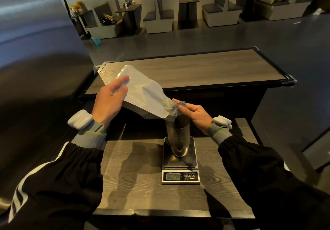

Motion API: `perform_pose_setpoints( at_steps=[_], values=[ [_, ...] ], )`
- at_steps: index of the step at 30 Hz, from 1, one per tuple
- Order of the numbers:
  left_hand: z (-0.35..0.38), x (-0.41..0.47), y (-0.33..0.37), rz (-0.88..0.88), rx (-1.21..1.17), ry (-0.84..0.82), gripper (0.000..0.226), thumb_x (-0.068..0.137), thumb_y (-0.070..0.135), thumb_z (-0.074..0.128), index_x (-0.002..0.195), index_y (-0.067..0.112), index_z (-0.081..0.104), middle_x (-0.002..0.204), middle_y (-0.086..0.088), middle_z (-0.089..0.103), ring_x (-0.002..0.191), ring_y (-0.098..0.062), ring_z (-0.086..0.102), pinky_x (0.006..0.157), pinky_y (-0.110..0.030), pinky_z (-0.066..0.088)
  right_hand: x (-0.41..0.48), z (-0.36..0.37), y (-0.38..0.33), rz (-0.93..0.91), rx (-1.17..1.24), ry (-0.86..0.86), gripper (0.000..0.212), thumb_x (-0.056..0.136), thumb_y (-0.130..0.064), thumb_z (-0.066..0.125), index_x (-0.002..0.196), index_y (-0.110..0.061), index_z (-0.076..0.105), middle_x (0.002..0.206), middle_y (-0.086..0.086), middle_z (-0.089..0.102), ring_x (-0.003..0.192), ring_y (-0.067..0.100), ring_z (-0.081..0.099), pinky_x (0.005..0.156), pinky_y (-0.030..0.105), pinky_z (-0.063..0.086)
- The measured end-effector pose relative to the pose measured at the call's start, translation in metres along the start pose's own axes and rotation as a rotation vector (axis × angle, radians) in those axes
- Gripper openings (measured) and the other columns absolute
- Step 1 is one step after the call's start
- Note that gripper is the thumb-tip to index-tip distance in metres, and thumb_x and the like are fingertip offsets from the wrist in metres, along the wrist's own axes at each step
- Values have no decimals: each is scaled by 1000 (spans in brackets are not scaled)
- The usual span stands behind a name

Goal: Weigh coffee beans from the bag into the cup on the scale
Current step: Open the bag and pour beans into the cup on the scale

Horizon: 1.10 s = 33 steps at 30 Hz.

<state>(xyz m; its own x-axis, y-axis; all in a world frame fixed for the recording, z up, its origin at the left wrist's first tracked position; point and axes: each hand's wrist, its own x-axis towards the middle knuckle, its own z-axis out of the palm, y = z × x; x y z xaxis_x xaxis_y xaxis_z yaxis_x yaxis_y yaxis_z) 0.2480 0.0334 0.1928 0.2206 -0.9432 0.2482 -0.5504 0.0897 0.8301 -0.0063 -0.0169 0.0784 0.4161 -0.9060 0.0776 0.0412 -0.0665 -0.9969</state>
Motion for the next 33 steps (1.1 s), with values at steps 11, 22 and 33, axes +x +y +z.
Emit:
perform_pose_setpoints(
  at_steps=[11,22,33],
  values=[
    [-1,-2,4,0,-4,-1,36,99,24,46,134,30,53,142,10,49,128,-7,37,101,-30,30,-2,-1,-3,5,28,3,26,95,-24,50,118,-23,61,123,-22,54,113,-5,49,87,12,45],
    [-4,-6,16,0,1,-9,36,99,22,45,134,28,52,143,7,49,134,-15,38,111,-43,32,-2,1,-2,-1,16,20,33,95,-25,50,126,-18,57,127,-18,54,113,-5,50,83,9,45],
    [-1,-8,24,4,1,-9,37,99,20,45,135,26,52,143,7,49,133,-12,38,105,-34,32,-2,-2,0,-2,32,44,32,95,-22,50,125,-14,58,126,-18,54,113,-5,49,85,9,44]
  ],
)
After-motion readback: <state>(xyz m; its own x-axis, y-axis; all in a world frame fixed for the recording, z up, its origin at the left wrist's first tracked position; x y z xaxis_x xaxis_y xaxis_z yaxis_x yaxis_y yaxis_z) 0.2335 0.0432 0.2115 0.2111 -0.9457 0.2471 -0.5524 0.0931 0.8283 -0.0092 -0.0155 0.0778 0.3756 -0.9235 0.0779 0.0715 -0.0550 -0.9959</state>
